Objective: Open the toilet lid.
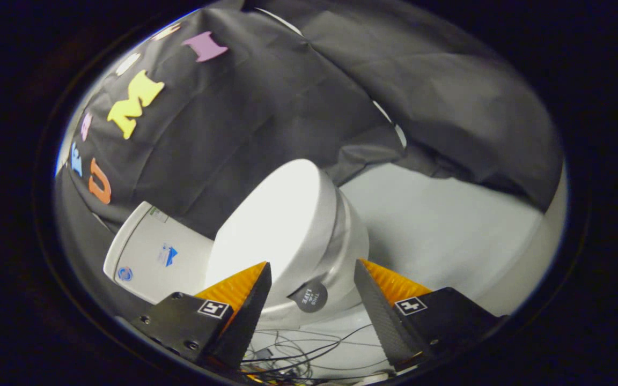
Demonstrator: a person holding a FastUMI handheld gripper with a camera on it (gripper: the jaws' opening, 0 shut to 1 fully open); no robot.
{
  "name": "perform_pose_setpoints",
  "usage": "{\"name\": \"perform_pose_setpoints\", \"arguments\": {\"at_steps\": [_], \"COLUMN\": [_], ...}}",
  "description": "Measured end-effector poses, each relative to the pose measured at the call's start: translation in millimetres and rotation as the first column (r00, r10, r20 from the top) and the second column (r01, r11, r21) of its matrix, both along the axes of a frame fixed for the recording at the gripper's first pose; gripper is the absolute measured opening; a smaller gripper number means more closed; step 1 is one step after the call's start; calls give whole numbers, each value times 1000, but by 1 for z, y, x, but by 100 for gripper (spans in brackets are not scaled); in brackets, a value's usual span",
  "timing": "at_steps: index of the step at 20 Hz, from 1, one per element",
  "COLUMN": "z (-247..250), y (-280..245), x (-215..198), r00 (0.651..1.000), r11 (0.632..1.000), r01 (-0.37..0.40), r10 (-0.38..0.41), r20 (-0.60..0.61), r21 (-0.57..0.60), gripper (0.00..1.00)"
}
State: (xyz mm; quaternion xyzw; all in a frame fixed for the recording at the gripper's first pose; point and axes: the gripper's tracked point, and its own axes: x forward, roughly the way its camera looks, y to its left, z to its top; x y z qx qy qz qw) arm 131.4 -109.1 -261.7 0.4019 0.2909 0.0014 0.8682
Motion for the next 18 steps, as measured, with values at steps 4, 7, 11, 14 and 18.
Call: {"name": "perform_pose_setpoints", "arguments": {"at_steps": [4, 7, 11, 14, 18], "z": [-18, -25, -31, -34, -32], "y": [19, 29, 42, 44, 43], "x": [-1, 1, 5, 8, 8], "r00": [998, 997, 995, 995, 996], "r11": [991, 981, 953, 937, 905], "r01": [-21, -31, -40, -29, -28], "r10": [28, 43, 66, 60, 59], "r20": [-47, -58, -78, -77, -61], "r21": [135, 190, 300, 348, 424], "gripper": [85, 77, 59, 37, 21]}}
